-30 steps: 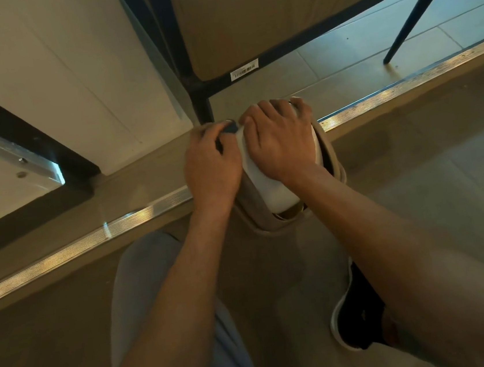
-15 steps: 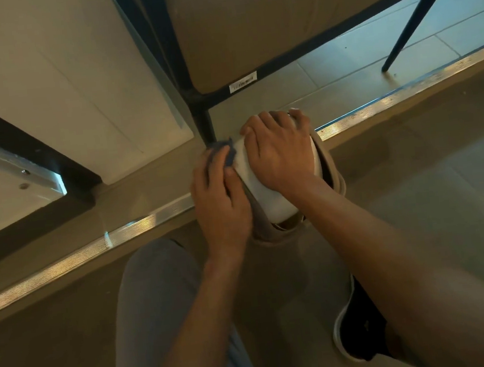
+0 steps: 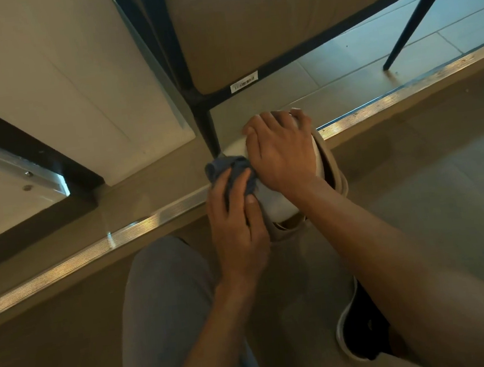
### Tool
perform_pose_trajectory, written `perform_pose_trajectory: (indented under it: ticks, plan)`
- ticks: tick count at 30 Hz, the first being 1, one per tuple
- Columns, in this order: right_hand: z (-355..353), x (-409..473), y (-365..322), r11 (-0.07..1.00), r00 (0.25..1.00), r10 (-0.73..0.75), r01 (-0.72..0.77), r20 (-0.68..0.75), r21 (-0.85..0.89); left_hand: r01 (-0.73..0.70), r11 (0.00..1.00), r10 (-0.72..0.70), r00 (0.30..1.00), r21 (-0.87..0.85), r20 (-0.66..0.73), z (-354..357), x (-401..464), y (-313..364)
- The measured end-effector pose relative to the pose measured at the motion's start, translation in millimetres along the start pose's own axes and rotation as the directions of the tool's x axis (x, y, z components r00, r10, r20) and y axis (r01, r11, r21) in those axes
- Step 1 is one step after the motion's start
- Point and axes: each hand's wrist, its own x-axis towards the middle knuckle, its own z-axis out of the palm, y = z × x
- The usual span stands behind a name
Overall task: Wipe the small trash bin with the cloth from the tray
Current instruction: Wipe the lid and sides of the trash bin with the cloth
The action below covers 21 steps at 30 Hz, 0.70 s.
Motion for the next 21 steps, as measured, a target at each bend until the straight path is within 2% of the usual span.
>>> perform_pose_trajectory:
  ticks: [2, 6, 9, 12, 14, 16, 19, 21]
  plan:
    - [0, -1, -1, 1.000, 1.000, -0.005, 0.005, 0.004, -0.003, 0.013, 1.000, -0.013, 1.000, -0.022, -0.006, -1, 29, -3]
    - [0, 0, -1, 0.999, 1.000, 0.015, -0.015, 0.002, 0.034, 0.158, 0.987, -0.158, 0.987, -0.011, -0.040, -5, 89, -8]
    - [1, 0, -2, 1.000, 1.000, 0.018, -0.017, -0.025, 0.021, 0.046, 0.998, -0.049, 0.997, -0.036, -0.065, 3, 35, -6]
    - [1, -1, 0, 1.000, 1.000, 0.010, -0.010, -0.027, 0.009, -0.010, 0.997, 0.012, 0.999, 0.072, -0.036, 16, -39, -2]
    - [1, -2, 0, 1.000, 0.999, 0.004, -0.004, -0.038, 0.011, -0.049, 0.993, 0.053, 0.998, 0.106, -0.029, 19, -46, -2]
    - [1, -2, 0, 1.000, 0.999, -0.006, 0.007, -0.038, 0.011, -0.033, 0.999, 0.035, 0.996, 0.024, -0.077, 18, -18, -5]
    - [2, -1, 0, 1.000, 0.999, 0.008, -0.007, -0.036, 0.028, 0.072, 0.992, -0.090, 0.980, -0.105, -0.176, 13, 37, -6]
    - [2, -2, -1, 1.000, 0.999, 0.011, -0.010, -0.045, 0.028, 0.062, 0.990, -0.084, 0.979, -0.124, -0.184, 15, 31, -1]
